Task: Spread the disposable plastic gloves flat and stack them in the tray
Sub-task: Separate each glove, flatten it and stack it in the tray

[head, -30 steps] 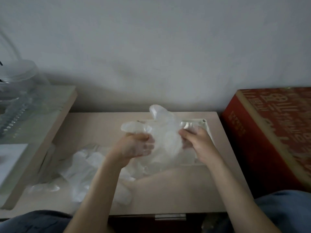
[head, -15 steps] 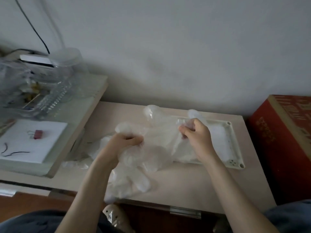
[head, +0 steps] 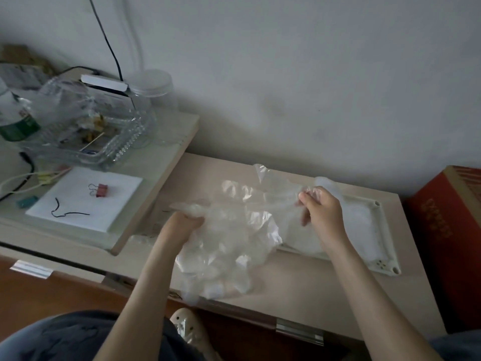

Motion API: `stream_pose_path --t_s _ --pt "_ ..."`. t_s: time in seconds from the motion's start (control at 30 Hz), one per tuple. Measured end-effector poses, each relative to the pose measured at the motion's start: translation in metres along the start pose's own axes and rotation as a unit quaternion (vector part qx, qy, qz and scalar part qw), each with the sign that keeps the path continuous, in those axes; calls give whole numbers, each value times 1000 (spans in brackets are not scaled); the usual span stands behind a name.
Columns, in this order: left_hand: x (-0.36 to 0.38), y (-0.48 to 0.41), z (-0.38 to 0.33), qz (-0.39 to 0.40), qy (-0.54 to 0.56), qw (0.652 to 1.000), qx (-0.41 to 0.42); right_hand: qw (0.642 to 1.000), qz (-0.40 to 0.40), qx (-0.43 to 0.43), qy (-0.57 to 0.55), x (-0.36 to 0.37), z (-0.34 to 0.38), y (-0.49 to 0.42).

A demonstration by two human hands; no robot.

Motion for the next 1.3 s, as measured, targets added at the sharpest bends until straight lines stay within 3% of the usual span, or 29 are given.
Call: stream_pose_path --t_s 0.07,0.1,0.2,0.23,0.3,0.4,0.5,0.6,0.67,0.83,1.0,1.3 --pt "-6 5 -9 -113 -207 971 37 1000 -2 -7 -16 -8 1 -3" --pt "-4 12 -21 -165 -232 955 85 1000 -6 -8 -26 -12 0 -5" --pt "17 36 -57 -210 -147 931 259 998 -5 9 -62 -23 0 -7" --pt "28 38 -64 -181 -128 934 281 997 -1 16 -76 -26 1 -8" --pt "56 34 -63 -83 -82 963 243 995 12 19 -96 -30 4 -9" --pt "95 27 -49 82 98 990 59 991 27 21 -130 -38 7 -10" --pt "127 27 -37 189 213 955 -78 986 17 23 -167 -52 7 -12" --pt "157 33 -46 323 250 908 -88 986 -9 28 -165 -72 -4 -17" --pt "172 38 -55 367 217 902 -65 987 -29 36 -155 -89 -19 -23" --pt "196 38 -68 370 77 926 -2 989 -90 71 -98 -124 -71 -39" --pt "208 11 -55 281 -103 954 29 987 -115 114 5 -129 -115 -40" --pt "208 -8 -52 187 -305 932 54 987 -96 107 69 -106 -134 -49"
Point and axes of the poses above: each hand's wrist, its own y-axis away from the middle knuckle, its own x-axis out of the palm, z = x × y, the point moved 6 cm from there along -y, towards the middle knuckle, and after that the axes turned 11 degrees about y, right-handed, at the moved point
